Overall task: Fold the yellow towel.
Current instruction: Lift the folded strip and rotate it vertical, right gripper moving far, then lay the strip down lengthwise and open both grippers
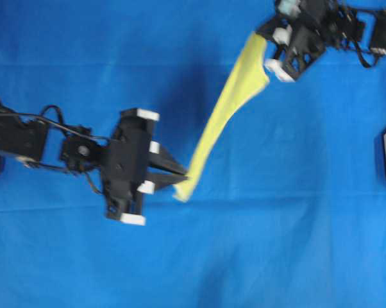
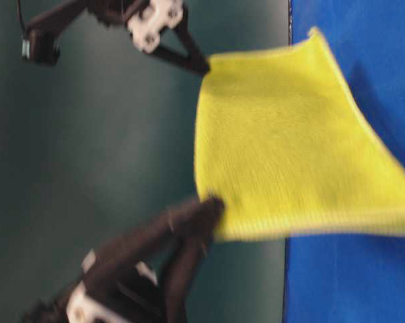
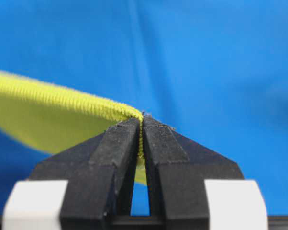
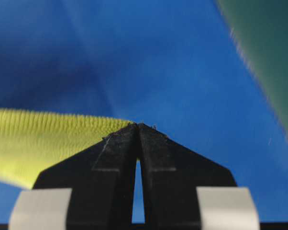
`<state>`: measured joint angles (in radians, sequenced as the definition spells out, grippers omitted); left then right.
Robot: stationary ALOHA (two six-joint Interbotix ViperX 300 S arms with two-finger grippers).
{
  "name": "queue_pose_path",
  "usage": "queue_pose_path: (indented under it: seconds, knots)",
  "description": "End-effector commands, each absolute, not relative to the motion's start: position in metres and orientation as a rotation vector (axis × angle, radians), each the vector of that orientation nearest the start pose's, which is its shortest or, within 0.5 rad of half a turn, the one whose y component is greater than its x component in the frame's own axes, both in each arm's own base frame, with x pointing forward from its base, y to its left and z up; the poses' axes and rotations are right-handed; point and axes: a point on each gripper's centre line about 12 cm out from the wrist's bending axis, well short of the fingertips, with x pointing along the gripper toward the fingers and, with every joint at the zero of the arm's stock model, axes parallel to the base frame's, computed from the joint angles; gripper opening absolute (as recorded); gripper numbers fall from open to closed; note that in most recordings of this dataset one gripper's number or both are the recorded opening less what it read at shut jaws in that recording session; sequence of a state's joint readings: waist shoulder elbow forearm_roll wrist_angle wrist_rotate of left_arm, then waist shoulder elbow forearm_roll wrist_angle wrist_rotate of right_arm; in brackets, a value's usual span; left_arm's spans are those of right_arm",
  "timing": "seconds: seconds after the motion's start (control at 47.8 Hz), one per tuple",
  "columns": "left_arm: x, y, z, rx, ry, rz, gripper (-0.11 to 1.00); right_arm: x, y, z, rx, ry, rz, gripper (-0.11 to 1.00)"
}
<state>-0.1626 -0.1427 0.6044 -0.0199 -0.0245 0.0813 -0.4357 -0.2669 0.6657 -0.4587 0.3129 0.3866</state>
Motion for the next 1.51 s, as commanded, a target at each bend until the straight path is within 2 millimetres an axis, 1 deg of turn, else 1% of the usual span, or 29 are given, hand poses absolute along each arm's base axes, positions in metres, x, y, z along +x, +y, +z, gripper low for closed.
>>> queue_pose_path:
  seconds: [0.0,0.146,0.251,0.46,0.544,0.627,0.753,0.878,0.941,1.025,1.15,1.234,1.317,1.485]
  knots:
    - [0.403,-0.078,0.266,0.105,0.363,-0.201,0.02,0.319,-0.175,0.257,0.031,0.643,-0.547,0.01]
    - [0.427,-0.085,0.263,0.130,0.358,-0.210,0.02,0.336,-0.185,0.264,-0.002,0.613,-0.541,0.01]
    - [0.437,-0.087,0.263,0.135,0.356,-0.211,0.02,0.343,-0.188,0.266,-0.007,0.604,-0.539,0.01]
    - [0.442,-0.087,0.265,0.134,0.339,-0.209,0.02,0.340,-0.188,0.264,-0.005,0.610,-0.542,0.01]
    - [0.448,-0.088,0.264,0.133,0.320,-0.208,0.02,0.333,-0.188,0.263,0.001,0.616,-0.551,0.01]
    - [0.461,-0.089,0.261,0.133,0.293,-0.202,0.02,0.320,-0.188,0.261,0.011,0.619,-0.567,0.01]
    - [0.486,-0.087,0.255,0.134,0.273,-0.189,0.02,0.296,-0.186,0.259,0.029,0.622,-0.597,0.01]
    - [0.512,-0.087,0.248,0.134,0.268,-0.180,0.02,0.274,-0.180,0.259,0.036,0.617,-0.616,0.01]
    - [0.520,-0.086,0.245,0.133,0.266,-0.175,0.02,0.268,-0.176,0.258,0.035,0.614,-0.615,0.01]
    - [0.527,-0.084,0.242,0.131,0.267,-0.170,0.02,0.266,-0.175,0.254,0.038,0.624,-0.615,0.01]
    - [0.522,-0.083,0.231,0.130,0.296,-0.170,0.02,0.273,-0.179,0.242,0.043,0.656,-0.605,0.01]
    - [0.510,-0.081,0.222,0.115,0.325,-0.168,0.02,0.285,-0.183,0.231,0.051,0.674,-0.589,0.01]
    - [0.495,-0.079,0.213,0.102,0.351,-0.167,0.02,0.305,-0.189,0.217,0.056,0.674,-0.557,0.01]
    - [0.460,-0.077,0.184,0.041,0.434,-0.159,0.02,0.348,-0.193,0.195,0.053,0.649,-0.479,0.01]
